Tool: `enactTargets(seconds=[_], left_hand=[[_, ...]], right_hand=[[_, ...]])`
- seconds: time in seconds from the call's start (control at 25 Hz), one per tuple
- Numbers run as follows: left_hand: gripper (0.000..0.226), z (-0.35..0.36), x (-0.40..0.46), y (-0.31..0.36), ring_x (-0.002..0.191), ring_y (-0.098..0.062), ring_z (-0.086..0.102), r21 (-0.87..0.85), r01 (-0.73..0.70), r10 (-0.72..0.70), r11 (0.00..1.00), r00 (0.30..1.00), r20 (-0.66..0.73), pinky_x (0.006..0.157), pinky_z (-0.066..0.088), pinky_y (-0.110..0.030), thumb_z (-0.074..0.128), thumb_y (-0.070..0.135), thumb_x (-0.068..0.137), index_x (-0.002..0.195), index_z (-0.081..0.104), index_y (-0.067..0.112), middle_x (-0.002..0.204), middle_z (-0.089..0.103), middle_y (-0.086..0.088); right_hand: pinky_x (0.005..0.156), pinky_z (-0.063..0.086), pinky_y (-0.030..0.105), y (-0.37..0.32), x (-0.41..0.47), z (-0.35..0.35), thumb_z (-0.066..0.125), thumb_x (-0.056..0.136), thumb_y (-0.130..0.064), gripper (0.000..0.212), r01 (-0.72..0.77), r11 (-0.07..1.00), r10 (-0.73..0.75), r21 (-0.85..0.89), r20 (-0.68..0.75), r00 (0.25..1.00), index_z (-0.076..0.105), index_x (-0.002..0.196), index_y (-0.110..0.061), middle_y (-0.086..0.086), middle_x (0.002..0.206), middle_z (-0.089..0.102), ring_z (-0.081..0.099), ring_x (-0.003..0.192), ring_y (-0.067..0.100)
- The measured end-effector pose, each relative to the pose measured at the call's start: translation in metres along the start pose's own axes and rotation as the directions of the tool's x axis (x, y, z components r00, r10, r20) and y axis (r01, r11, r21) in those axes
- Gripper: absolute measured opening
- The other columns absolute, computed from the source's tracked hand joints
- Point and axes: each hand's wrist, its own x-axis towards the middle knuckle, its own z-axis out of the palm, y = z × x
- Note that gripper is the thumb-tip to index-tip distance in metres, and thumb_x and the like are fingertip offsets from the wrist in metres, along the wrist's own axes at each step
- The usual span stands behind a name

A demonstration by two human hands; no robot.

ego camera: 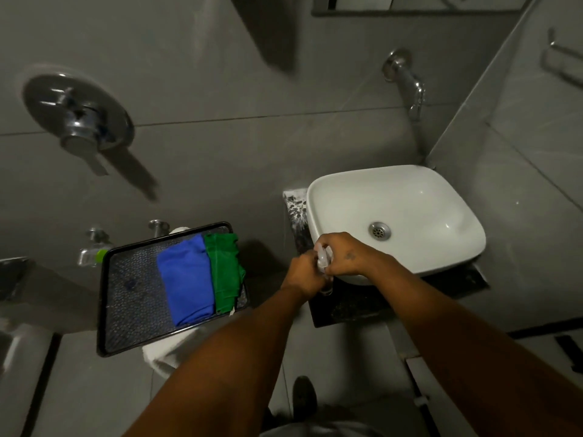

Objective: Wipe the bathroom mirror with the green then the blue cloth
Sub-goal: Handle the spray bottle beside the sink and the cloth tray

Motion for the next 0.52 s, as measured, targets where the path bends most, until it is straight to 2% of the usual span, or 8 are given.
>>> enactTargets(seconds=[0.08,0.16,0.28,0.36,0.44,0.52], left_hand=[[0.05,0.005,-0.002,-0.001,0.103,-0.025,0.068,-0.041,0.014,-0.015,0.999,1.0,-0.014,0.086,0.057,-0.032,0.08,0.018,0.072,0.118,0.062,0.012,0.113,0.071,-0.01],[0.052,0.009,-0.005,-0.002,0.104,-0.025,0.068,-0.087,0.042,-0.045,0.995,0.998,-0.037,0.09,0.058,-0.039,0.08,0.017,0.073,0.121,0.06,0.012,0.114,0.07,-0.01],[0.053,0.013,-0.009,0.0,0.104,-0.026,0.068,-0.127,0.063,-0.069,0.99,0.997,-0.044,0.092,0.057,-0.043,0.078,0.019,0.076,0.124,0.057,0.013,0.115,0.07,-0.009],[0.057,0.013,-0.013,0.001,0.104,-0.024,0.067,-0.166,0.065,-0.07,0.984,0.997,-0.027,0.092,0.058,-0.043,0.079,0.018,0.072,0.124,0.056,0.017,0.114,0.07,-0.007],[0.063,0.013,-0.015,-0.003,0.106,-0.023,0.067,-0.224,0.067,-0.071,0.972,0.997,-0.009,0.093,0.057,-0.044,0.083,0.017,0.067,0.124,0.056,0.018,0.116,0.07,-0.005],[0.066,0.007,-0.016,-0.009,0.108,-0.021,0.066,-0.237,0.077,-0.081,0.968,0.997,-0.008,0.094,0.056,-0.042,0.086,0.017,0.064,0.123,0.057,0.018,0.118,0.069,-0.003]], right_hand=[[0.079,0.055,0.033,0.002,0.0,-0.001,0.081,0.067,-0.006,0.044,-0.022,1.0,0.023,-0.019,0.04,0.999,0.064,0.107,-0.012,0.009,0.106,0.068,0.065,0.097,0.025],[0.074,0.055,0.031,-0.002,0.004,-0.004,0.084,0.063,-0.008,0.056,-0.065,0.99,0.081,-0.121,0.136,0.987,0.06,0.113,-0.013,0.008,0.11,0.065,0.064,0.097,0.024],[0.072,0.063,0.039,-0.016,0.017,-0.015,0.089,0.059,-0.007,0.074,-0.166,0.959,0.237,-0.23,0.328,0.915,0.052,0.122,-0.011,0.015,0.116,0.061,0.07,0.09,0.03],[0.071,0.063,0.047,-0.028,0.025,-0.026,0.092,0.055,-0.008,0.085,-0.228,0.938,0.323,-0.263,0.413,0.852,0.05,0.129,-0.008,0.021,0.122,0.059,0.072,0.089,0.036],[0.071,0.063,0.049,-0.038,0.032,-0.035,0.094,0.053,-0.013,0.092,-0.231,0.912,0.372,-0.339,0.445,0.814,0.05,0.134,-0.006,0.022,0.124,0.058,0.072,0.091,0.038],[0.069,0.064,0.044,-0.051,0.043,-0.039,0.094,0.053,-0.019,0.092,-0.186,0.891,0.364,-0.415,0.406,0.838,0.05,0.134,-0.006,0.017,0.125,0.058,0.07,0.09,0.033]])
